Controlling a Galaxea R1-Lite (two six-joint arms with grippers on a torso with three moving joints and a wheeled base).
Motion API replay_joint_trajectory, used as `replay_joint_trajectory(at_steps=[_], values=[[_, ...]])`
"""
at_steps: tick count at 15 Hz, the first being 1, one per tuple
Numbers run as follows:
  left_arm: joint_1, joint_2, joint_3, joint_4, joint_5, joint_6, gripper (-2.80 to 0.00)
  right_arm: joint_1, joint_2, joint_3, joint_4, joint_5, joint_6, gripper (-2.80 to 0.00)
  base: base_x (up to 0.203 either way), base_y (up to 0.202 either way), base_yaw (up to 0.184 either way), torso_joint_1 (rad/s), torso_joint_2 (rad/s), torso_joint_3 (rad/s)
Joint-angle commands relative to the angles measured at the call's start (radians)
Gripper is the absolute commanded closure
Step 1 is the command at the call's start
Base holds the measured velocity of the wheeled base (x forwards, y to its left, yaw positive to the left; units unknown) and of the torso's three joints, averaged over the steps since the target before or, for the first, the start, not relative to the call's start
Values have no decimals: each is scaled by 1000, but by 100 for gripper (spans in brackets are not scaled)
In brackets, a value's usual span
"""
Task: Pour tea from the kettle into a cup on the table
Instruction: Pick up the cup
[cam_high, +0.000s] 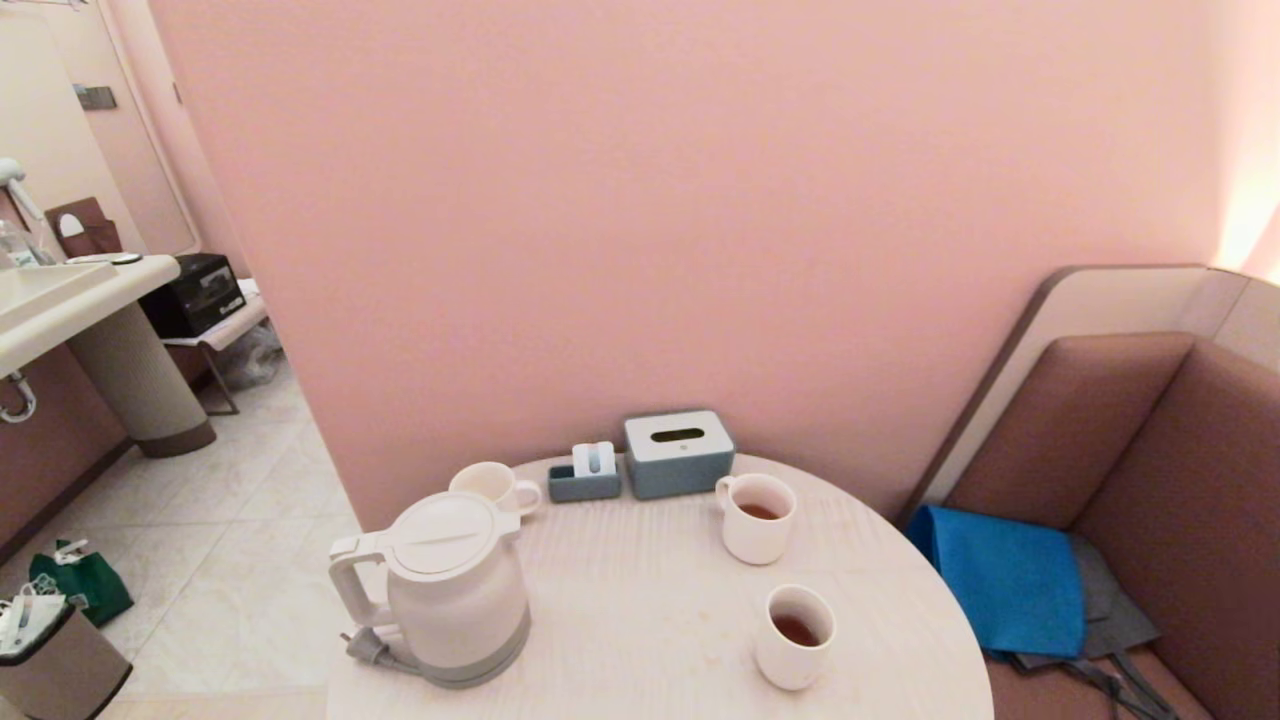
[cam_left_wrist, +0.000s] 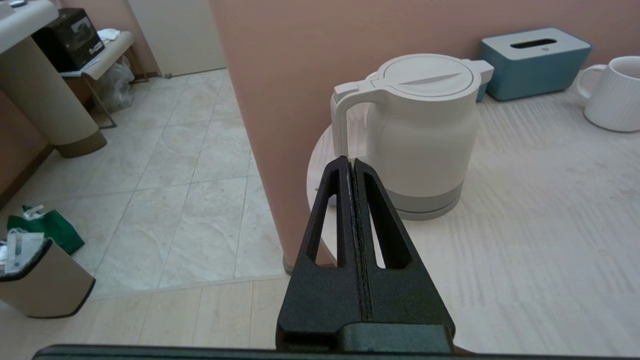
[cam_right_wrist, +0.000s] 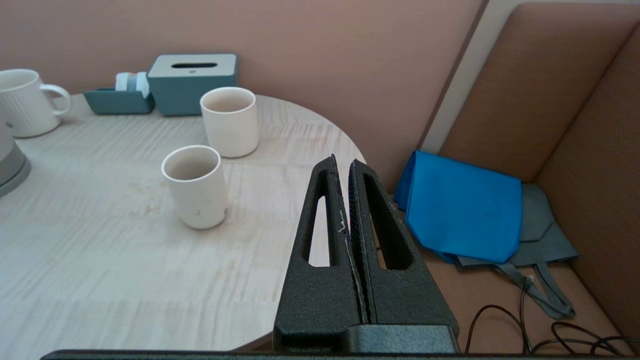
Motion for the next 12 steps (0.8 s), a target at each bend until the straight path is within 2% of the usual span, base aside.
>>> replay_joint_trajectory(at_steps=[1, 12], values=[[0, 1, 0, 0, 0, -7, 0, 0, 1, 0, 0, 0, 0, 0, 0, 0, 0, 0, 0, 0], [0, 1, 0, 0, 4, -17, 0, 0, 1, 0, 0, 0, -2, 0, 0, 0, 0, 0, 0, 0]])
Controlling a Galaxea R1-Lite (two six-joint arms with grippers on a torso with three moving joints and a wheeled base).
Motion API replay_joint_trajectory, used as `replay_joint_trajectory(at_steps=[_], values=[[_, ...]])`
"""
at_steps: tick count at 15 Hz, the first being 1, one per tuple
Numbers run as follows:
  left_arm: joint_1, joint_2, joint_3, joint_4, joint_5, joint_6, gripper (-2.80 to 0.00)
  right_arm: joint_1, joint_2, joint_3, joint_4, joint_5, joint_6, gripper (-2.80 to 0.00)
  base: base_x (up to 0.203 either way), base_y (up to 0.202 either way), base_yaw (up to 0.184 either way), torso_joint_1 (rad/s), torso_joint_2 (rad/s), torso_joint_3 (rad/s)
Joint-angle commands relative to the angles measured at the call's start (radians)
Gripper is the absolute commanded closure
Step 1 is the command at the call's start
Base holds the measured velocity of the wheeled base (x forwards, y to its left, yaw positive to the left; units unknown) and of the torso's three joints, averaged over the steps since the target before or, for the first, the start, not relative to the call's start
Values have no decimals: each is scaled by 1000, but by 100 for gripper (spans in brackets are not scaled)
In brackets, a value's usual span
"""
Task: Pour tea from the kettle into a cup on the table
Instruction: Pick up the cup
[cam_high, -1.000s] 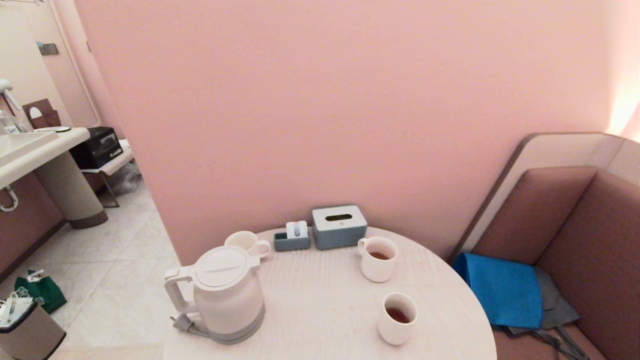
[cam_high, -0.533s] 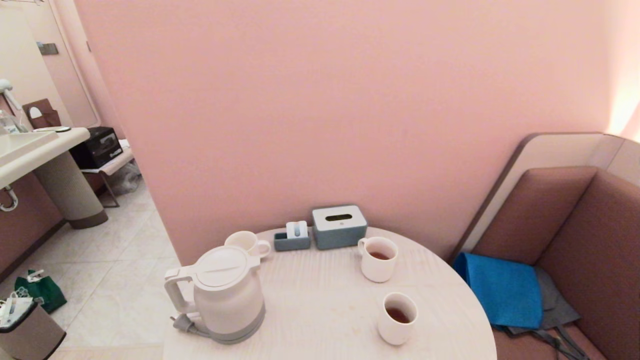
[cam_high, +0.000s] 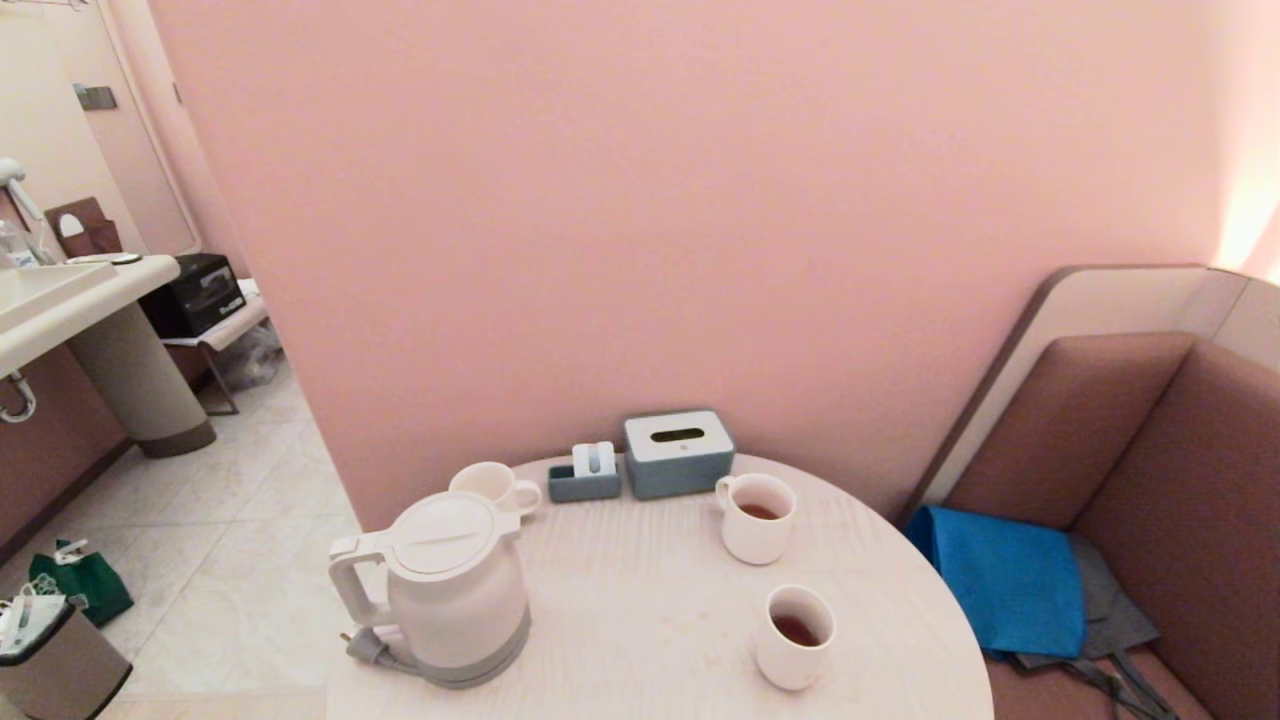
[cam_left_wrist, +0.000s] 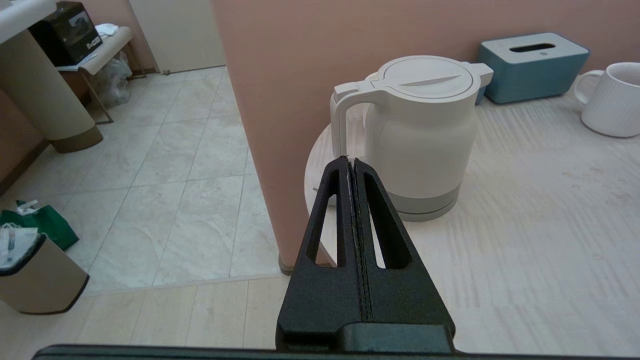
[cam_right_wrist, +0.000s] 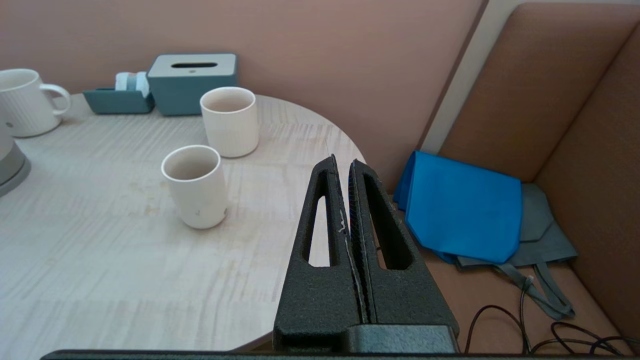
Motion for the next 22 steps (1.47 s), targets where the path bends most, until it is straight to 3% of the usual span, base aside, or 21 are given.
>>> replay_joint_trajectory(at_steps=[1, 7, 22], values=[[0, 1, 0, 0, 0, -6, 0, 0, 1, 0, 0, 0, 1, 0, 0, 0, 0, 0, 0, 0], [0, 1, 0, 0, 0, -23, 0, 0, 1, 0, 0, 0, 1, 0, 0, 0, 0, -20, 53, 28], [0, 1, 0, 0, 0, -25, 0, 0, 1, 0, 0, 0, 1, 0, 0, 0, 0, -170, 389, 212]])
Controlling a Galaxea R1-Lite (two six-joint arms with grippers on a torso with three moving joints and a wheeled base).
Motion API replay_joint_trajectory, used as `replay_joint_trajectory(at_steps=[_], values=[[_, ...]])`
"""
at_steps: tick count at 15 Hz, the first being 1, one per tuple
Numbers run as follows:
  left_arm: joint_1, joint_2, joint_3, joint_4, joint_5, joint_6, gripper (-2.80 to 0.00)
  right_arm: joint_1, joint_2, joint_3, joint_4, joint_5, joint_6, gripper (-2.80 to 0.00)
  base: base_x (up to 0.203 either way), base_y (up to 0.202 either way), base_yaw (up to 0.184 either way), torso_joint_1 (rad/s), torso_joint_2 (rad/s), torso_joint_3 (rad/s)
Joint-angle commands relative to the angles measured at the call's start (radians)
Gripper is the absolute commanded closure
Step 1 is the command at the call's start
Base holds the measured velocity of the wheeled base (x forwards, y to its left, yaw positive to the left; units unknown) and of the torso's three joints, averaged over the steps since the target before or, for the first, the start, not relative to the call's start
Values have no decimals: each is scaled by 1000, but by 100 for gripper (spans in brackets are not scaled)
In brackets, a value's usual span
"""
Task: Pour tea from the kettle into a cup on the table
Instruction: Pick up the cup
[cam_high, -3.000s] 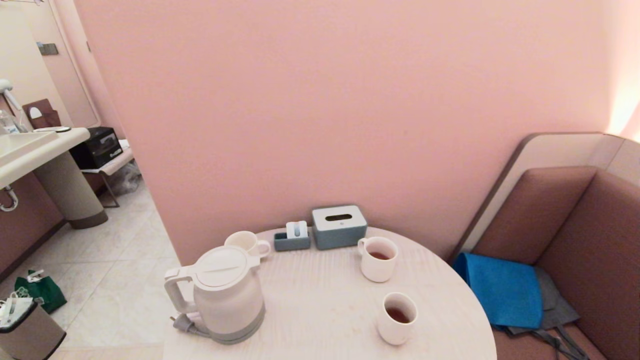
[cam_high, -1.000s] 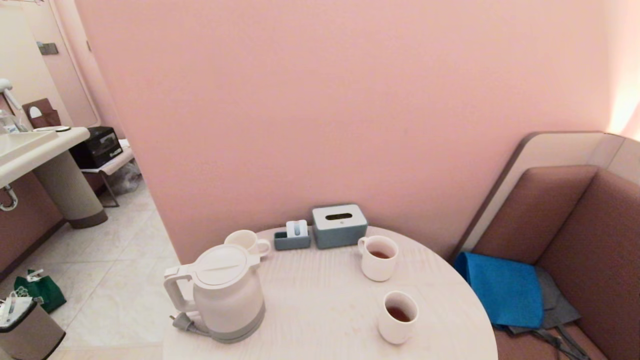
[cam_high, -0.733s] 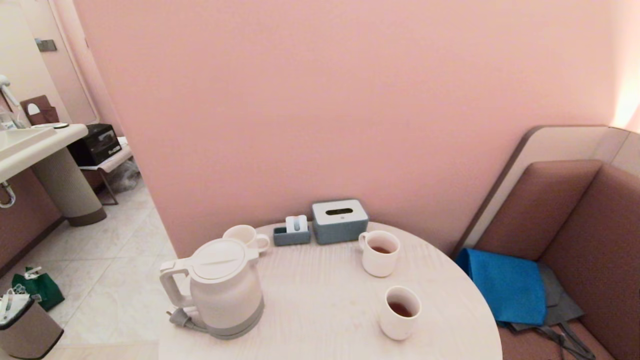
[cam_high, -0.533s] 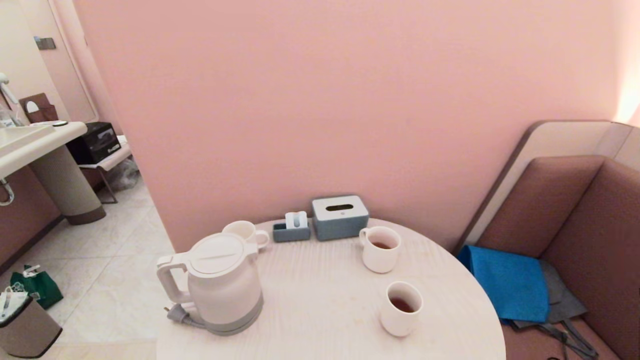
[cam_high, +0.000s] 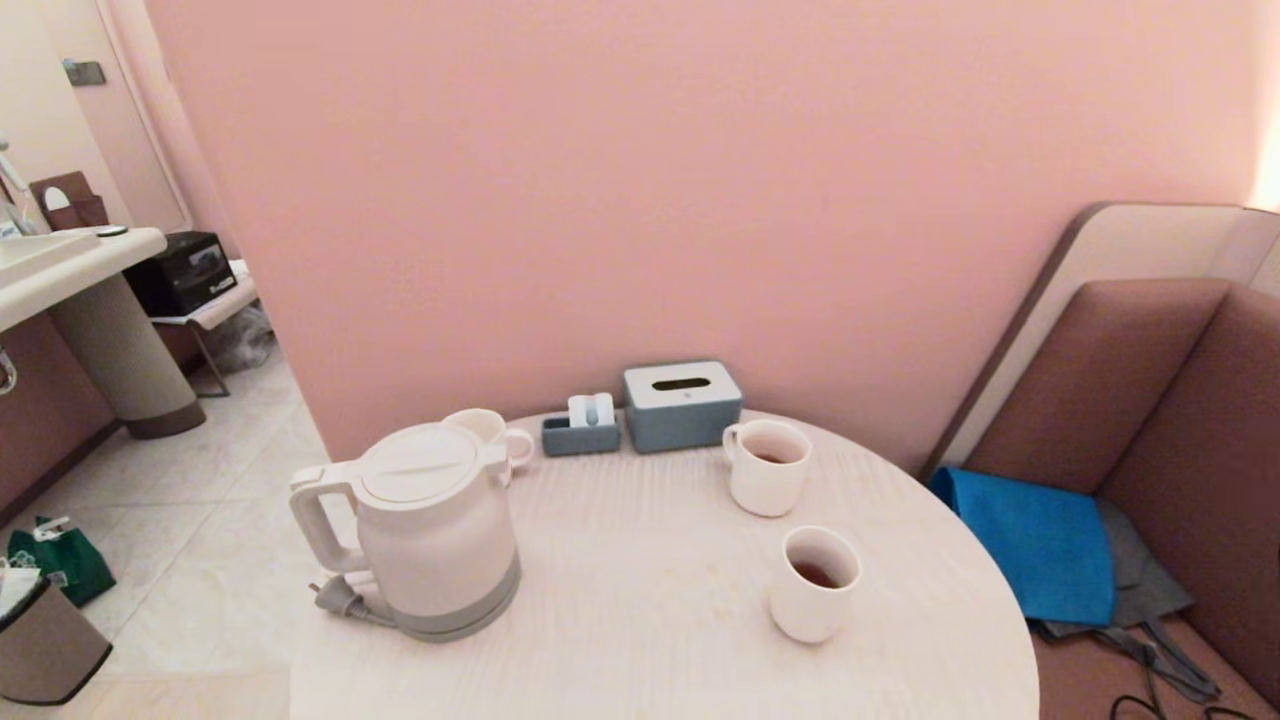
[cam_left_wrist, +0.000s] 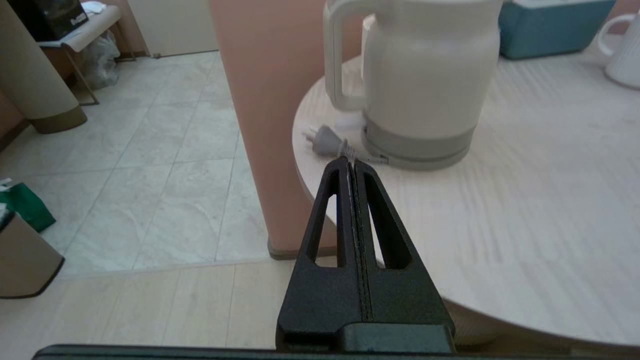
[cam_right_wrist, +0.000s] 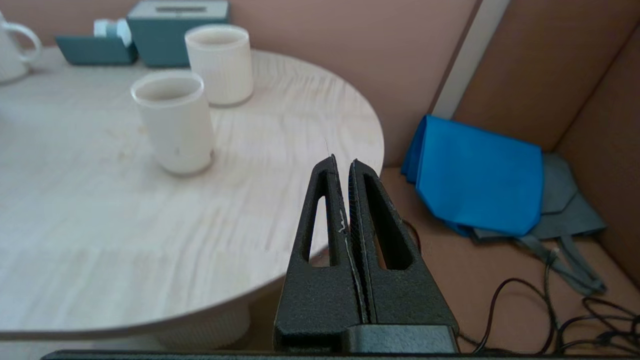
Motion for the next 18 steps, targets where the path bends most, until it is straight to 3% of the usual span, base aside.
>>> replay_joint_trajectory(at_steps=[1, 7, 18], values=[[0, 1, 0, 0, 0, 1, 0, 0, 1, 0, 0, 0, 0, 0, 0, 0, 0, -235, 554, 311], [0, 1, 0, 0, 0, 1, 0, 0, 1, 0, 0, 0, -1, 0, 0, 0, 0, -205, 503, 296], [0, 1, 0, 0, 0, 1, 0, 0, 1, -27, -11, -3, -8, 0, 0, 0, 0, -15, 39, 23]])
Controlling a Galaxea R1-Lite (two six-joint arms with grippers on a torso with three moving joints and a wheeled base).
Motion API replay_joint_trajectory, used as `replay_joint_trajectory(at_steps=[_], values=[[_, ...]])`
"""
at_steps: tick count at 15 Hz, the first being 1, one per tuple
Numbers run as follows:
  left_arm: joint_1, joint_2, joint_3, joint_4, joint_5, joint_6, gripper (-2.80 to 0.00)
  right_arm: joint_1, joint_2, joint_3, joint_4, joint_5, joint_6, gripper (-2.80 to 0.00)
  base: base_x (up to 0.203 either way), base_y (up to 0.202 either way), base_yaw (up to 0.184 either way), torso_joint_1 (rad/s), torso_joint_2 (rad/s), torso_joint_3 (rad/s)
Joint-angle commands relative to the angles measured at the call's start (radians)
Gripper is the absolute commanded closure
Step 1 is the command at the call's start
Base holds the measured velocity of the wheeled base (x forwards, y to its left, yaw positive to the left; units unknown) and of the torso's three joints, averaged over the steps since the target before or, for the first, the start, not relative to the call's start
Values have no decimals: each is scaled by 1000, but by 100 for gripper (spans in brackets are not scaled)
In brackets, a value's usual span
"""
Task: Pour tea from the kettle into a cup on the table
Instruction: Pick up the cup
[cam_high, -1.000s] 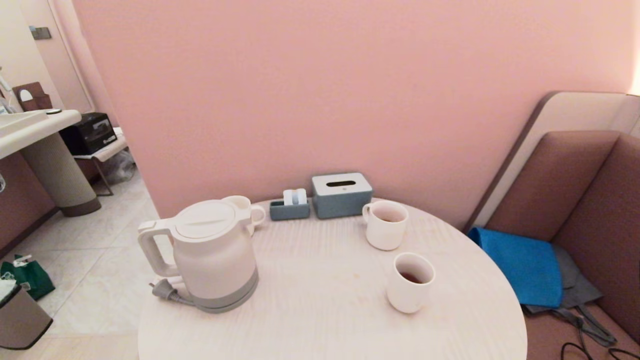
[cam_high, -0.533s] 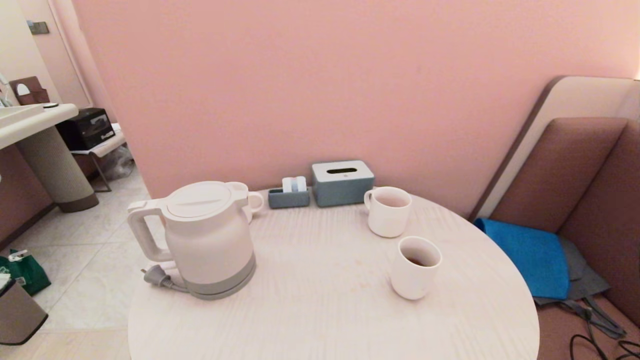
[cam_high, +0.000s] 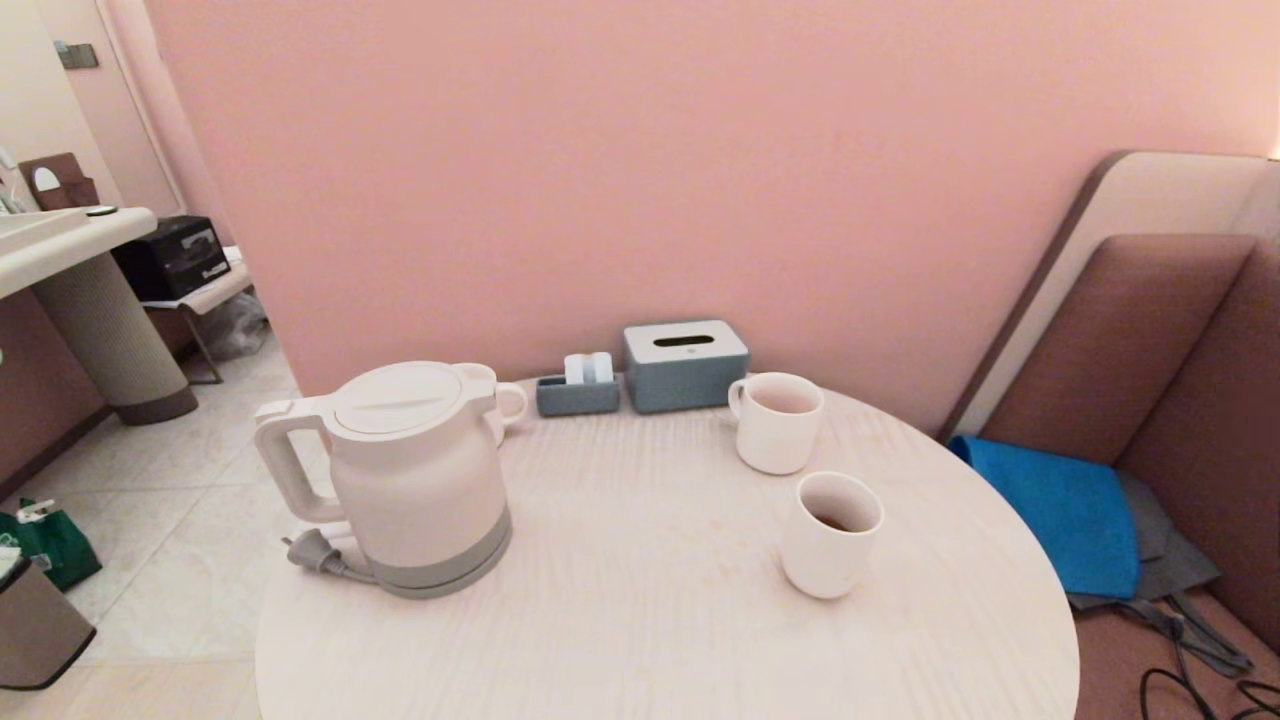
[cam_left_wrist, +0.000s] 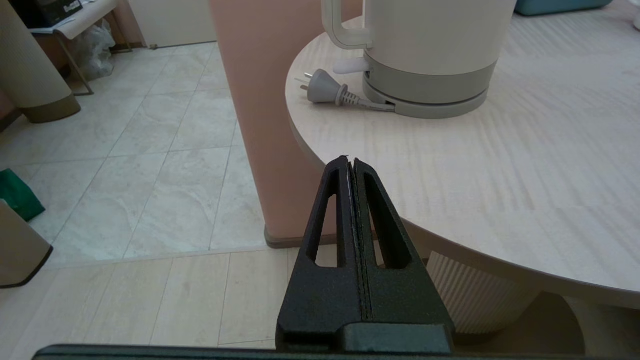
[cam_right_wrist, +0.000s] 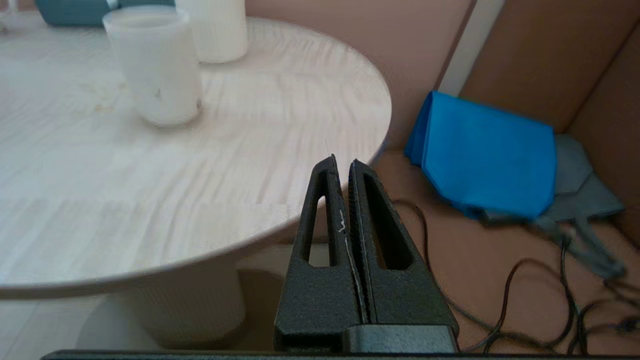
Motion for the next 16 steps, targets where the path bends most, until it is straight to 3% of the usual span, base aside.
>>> replay_joint_trajectory(at_steps=[1, 8, 13, 16], values=[[0, 1, 0, 0, 0, -1, 0, 1, 2, -69, -9, 1, -2, 0, 0, 0, 0, 0, 0, 0], [0, 1, 0, 0, 0, -1, 0, 2, 367, -378, -60, 62, 1, 0, 0, 0, 0, 0, 0, 0], [0, 1, 0, 0, 0, -1, 0, 5, 798, -473, -287, 110, 91, 0, 0, 0, 0, 0, 0, 0], [0, 1, 0, 0, 0, -1, 0, 65, 1049, -472, -404, 146, 161, 0, 0, 0, 0, 0, 0, 0]])
